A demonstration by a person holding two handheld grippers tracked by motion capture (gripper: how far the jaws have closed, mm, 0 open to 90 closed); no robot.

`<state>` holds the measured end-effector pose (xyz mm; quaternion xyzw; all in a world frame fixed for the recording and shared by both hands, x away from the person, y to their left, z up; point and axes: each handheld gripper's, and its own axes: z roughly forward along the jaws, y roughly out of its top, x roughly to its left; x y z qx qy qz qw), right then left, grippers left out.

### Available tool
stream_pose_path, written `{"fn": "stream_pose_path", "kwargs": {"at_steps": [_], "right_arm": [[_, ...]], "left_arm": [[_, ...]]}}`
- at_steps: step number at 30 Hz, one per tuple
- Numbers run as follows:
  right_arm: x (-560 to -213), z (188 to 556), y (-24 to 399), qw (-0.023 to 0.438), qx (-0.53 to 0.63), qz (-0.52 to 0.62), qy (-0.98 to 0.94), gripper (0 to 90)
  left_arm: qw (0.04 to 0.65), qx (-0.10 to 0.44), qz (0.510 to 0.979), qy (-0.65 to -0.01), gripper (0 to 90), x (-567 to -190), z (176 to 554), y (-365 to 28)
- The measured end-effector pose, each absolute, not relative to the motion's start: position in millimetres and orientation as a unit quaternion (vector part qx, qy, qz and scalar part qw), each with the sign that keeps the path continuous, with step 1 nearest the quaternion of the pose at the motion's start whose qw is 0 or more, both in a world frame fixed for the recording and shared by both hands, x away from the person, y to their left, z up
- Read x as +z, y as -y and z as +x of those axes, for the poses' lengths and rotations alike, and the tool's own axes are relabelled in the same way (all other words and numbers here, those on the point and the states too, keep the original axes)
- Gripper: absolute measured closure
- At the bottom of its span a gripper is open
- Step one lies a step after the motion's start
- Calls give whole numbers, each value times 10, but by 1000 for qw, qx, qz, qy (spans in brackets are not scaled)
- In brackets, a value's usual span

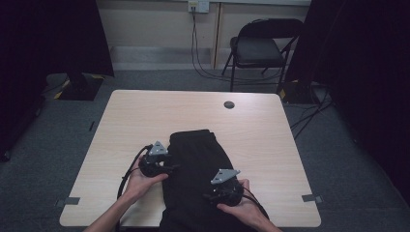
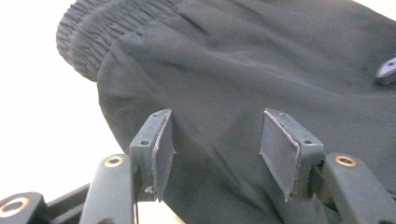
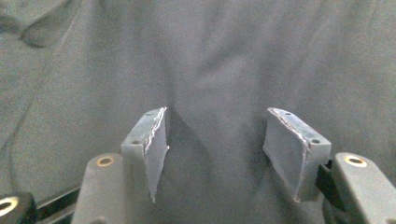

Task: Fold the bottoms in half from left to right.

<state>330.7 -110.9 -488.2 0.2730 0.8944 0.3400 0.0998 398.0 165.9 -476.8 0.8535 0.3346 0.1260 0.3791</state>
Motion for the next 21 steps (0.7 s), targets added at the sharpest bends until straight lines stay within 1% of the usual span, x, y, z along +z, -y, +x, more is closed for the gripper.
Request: {"fn": "stream_pose_path", "kwargs": {"at_steps": [2, 3, 4, 5, 6, 7, 8, 9, 11, 14, 15, 17, 18, 21], "right_arm": [[-4836, 3425, 1133, 109, 347, 289, -885, 397], [-4743, 3594, 1163, 125, 368, 305, -869, 398], [-4743, 3594, 1163, 125, 368, 305, -869, 398], [-4632, 3823, 1191, 142, 389, 328, -849, 423], [-4586, 3960, 1200, 144, 394, 345, -840, 443], [-4586, 3960, 1200, 144, 394, 345, -840, 443], [-4560, 4062, 1201, 152, 394, 353, -835, 456], [-4537, 4371, 1202, 167, 388, 374, -826, 502], [-4562, 4589, 1194, 167, 381, 385, -824, 505], [-4643, 4854, 1164, 146, 384, 408, -815, 444], [-4667, 4904, 1139, 155, 379, 413, -814, 395], [-4693, 4948, 1116, 152, 379, 415, -813, 388], [-4754, 5019, 1063, 149, 370, 420, -815, 354], [-4823, 5055, 1033, 154, 358, 421, -819, 328]], "left_arm": [[372, 131, 858, -330, 449, -4817, 3976, -1638], [362, 128, 864, -327, 450, -4852, 3966, -1612], [362, 128, 864, -327, 451, -4852, 3966, -1612], [358, 128, 866, -323, 450, -4879, 3964, -1597], [352, 123, 869, -325, 450, -4907, 3968, -1582], [352, 123, 869, -325, 450, -4907, 3968, -1582], [351, 121, 870, -325, 450, -4905, 3980, -1592], [352, 122, 869, -327, 449, -4906, 3983, -1597], [351, 123, 869, -326, 449, -4905, 3984, -1597], [352, 122, 869, -324, 449, -4908, 3984, -1600], [352, 122, 870, -323, 449, -4907, 3985, -1603], [352, 122, 870, -323, 449, -4907, 3985, -1604], [354, 121, 869, -323, 449, -4911, 3985, -1604], [352, 120, 870, -325, 448, -4905, 3986, -1620]]}}
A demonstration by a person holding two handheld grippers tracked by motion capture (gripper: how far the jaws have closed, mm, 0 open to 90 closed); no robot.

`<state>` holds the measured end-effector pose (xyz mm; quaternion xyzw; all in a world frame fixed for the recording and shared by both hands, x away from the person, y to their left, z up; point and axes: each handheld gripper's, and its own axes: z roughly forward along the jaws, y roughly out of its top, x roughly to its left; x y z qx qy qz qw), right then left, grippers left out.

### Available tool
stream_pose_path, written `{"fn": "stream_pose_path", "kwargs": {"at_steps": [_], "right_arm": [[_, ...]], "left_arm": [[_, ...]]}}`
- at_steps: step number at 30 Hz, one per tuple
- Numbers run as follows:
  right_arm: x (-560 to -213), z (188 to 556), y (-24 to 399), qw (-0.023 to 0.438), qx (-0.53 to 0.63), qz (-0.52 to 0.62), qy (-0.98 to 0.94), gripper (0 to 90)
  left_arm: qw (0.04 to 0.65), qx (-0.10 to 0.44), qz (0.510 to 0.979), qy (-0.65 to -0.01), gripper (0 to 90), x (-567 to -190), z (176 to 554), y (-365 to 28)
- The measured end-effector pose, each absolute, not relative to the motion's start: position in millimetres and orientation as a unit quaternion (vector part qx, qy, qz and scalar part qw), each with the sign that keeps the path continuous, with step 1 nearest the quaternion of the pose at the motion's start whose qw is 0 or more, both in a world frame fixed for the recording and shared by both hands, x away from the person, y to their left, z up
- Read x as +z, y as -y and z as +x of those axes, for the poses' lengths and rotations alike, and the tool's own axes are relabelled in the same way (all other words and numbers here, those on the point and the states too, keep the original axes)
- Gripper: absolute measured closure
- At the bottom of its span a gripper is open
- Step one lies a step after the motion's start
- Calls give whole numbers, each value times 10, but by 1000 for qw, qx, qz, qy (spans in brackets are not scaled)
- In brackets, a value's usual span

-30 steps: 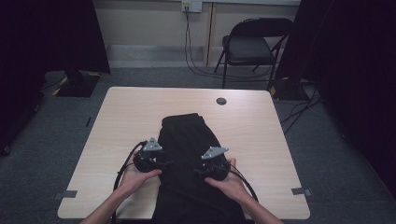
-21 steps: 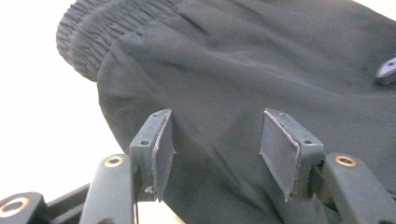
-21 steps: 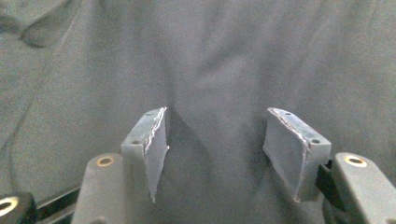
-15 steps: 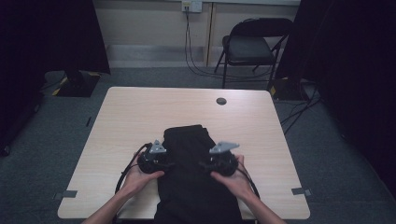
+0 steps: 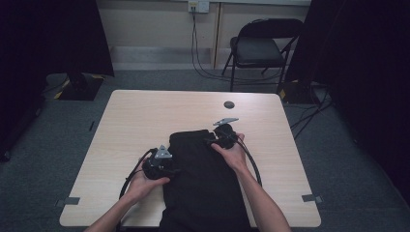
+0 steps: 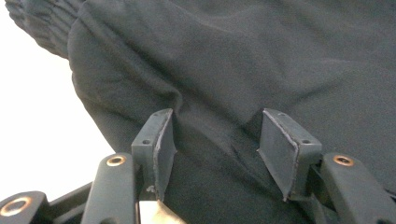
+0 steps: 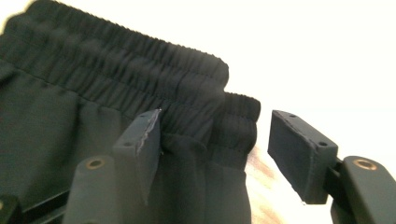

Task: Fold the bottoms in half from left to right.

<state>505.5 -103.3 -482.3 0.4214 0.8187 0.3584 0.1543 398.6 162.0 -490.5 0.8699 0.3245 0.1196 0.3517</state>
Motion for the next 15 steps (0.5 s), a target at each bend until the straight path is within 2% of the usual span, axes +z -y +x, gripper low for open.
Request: {"fn": "stream_pose_path", "kwargs": {"at_steps": [6, 8, 12, 15], "right_arm": [[-4918, 5040, 1052, 149, 362, 424, -817, 329], [-4937, 5030, 1068, 138, 374, 419, -816, 419], [-4972, 4969, 1084, 141, 380, 413, -815, 474], [-4947, 4920, 1068, 146, 365, 393, -832, 582]], "left_arm": [[347, 112, 868, -338, 403, -4893, 4006, -1661], [347, 111, 867, -340, 381, -4890, 4013, -1674], [375, 117, 844, -365, 341, -4805, 4060, -1801], [400, 122, 823, -384, 302, -4695, 4098, -1900]]}}
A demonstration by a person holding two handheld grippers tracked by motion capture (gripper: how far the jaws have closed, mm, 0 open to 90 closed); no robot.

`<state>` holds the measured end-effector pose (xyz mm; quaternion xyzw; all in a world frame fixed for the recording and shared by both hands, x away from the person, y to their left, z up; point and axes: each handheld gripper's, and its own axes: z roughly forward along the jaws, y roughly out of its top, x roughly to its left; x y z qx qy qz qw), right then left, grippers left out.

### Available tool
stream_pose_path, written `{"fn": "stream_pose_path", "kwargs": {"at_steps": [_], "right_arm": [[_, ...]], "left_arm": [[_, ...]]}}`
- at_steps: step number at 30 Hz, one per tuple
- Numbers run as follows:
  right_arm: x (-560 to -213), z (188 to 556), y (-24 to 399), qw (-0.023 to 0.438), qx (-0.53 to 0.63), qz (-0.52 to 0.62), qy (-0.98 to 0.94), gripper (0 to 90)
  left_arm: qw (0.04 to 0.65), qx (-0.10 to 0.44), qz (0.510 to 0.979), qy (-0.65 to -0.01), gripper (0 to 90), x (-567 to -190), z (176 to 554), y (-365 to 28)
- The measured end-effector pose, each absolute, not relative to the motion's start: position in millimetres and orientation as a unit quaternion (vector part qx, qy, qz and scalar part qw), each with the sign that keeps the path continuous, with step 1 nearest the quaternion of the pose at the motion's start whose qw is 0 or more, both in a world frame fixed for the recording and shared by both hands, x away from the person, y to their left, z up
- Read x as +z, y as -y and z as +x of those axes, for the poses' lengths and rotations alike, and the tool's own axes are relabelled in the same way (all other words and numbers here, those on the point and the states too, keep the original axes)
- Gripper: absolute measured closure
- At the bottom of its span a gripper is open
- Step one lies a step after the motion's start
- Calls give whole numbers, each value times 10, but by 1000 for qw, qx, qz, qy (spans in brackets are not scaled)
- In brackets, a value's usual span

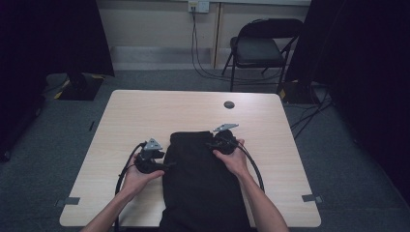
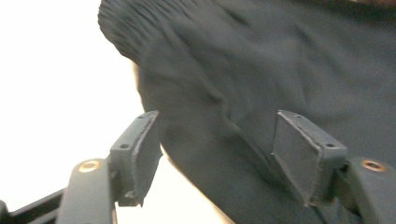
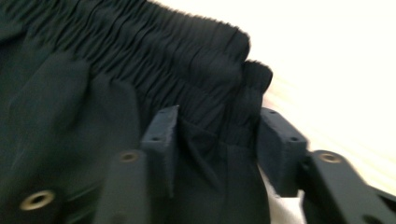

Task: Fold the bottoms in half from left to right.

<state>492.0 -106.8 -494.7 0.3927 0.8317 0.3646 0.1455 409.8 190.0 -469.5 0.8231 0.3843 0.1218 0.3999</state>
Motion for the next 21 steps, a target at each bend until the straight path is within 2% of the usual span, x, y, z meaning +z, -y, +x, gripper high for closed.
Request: {"fn": "stream_pose_path", "kwargs": {"at_steps": [1, 3, 6, 12, 21], "right_arm": [[-4947, 4920, 1068, 146, 365, 393, -832, 582], [-4938, 4894, 1063, 132, 368, 392, -832, 697], [-4920, 4852, 1020, 136, 361, 388, -837, 754], [-4918, 4707, 1050, 132, 362, 379, -841, 758], [-4939, 4537, 1141, 129, 374, 375, -838, 758]], "left_arm": [[400, 122, 823, -384, 302, -4695, 4098, -1900], [411, 135, 809, -399, 302, -4653, 4122, -1945], [414, 130, 804, -406, 298, -4655, 4197, -1967], [418, 89, 800, -421, 315, -4743, 4372, -1878], [380, 101, 826, -405, 347, -4883, 4327, -1714]]}}
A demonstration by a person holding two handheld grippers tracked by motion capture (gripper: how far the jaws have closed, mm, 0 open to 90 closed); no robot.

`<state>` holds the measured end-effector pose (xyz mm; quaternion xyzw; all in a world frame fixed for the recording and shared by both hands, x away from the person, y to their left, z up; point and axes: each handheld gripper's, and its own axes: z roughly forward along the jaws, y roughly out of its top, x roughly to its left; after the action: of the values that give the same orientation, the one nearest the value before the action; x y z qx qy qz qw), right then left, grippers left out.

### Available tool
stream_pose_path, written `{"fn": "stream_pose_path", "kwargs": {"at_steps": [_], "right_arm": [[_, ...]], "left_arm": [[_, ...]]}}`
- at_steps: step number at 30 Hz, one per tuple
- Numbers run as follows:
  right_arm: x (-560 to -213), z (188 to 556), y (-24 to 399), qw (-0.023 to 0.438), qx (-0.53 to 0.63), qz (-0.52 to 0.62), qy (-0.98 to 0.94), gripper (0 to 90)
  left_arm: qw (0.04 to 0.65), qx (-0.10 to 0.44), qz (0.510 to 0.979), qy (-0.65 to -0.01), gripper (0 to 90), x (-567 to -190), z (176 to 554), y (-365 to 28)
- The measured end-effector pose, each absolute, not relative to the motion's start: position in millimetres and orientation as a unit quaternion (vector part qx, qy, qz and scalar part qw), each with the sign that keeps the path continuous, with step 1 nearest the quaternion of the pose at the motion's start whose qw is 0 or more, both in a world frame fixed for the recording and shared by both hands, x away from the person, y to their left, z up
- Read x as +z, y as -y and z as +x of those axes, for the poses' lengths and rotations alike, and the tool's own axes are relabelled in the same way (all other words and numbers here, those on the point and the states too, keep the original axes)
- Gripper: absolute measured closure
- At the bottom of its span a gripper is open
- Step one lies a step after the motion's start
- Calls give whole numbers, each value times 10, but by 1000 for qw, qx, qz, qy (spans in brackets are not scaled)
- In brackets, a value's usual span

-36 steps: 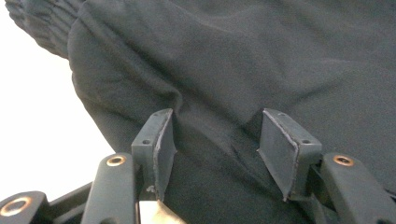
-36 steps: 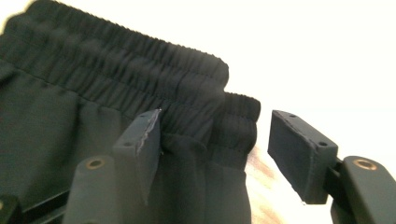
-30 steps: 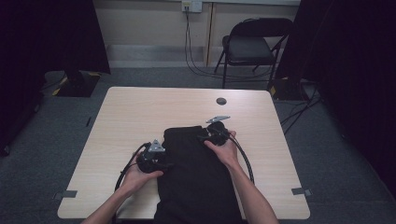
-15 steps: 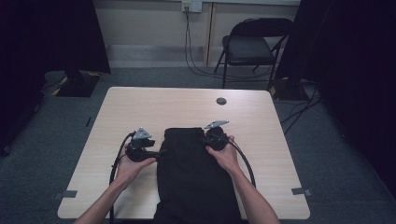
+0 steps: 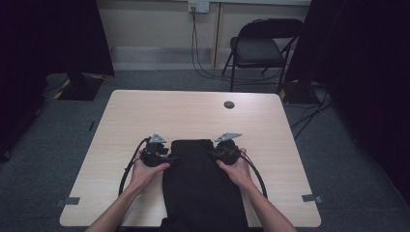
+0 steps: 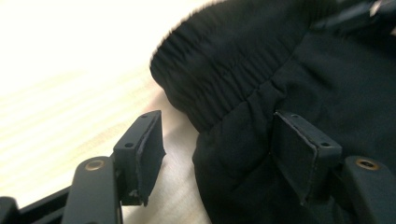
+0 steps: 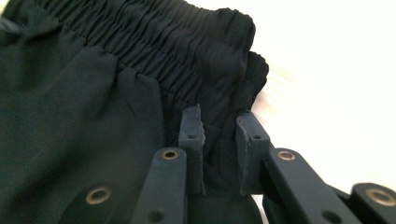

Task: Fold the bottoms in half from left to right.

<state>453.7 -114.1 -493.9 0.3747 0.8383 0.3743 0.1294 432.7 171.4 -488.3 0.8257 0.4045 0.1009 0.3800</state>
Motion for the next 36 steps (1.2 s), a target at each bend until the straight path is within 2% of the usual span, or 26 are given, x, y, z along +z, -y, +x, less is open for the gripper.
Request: {"fn": "stream_pose_path", "kwargs": {"at_steps": [5, 6, 8, 10, 11, 16, 23, 36], "right_arm": [[-4932, 4524, 1152, 130, 371, 370, -842, 757], [-4935, 4528, 1162, 126, 375, 372, -840, 757], [-4943, 4527, 1176, 122, 381, 376, -836, 757], [-4944, 4525, 1181, 121, 383, 379, -834, 757], [-4943, 4511, 1193, 122, 386, 383, -831, 759], [-4904, 4512, 1214, 120, 393, 388, -825, 765], [-4665, 4557, 1255, 120, 433, 392, -803, 769], [-4306, 4563, 1202, 128, 474, 376, -786, 773]], "left_arm": [[367, 120, 838, -386, 372, -4928, 4306, -1647], [358, 133, 847, -370, 447, -4925, 4279, -1614], [356, 133, 848, -370, 530, -4914, 4268, -1588], [356, 132, 849, -368, 550, -4910, 4268, -1586], [358, 129, 848, -368, 657, -4907, 4280, -1599], [375, 105, 842, -374, 759, -4892, 4312, -1621], [429, 111, 808, -388, 785, -4725, 4346, -1687], [472, 122, 779, -393, 784, -4501, 4368, -1830]]}}
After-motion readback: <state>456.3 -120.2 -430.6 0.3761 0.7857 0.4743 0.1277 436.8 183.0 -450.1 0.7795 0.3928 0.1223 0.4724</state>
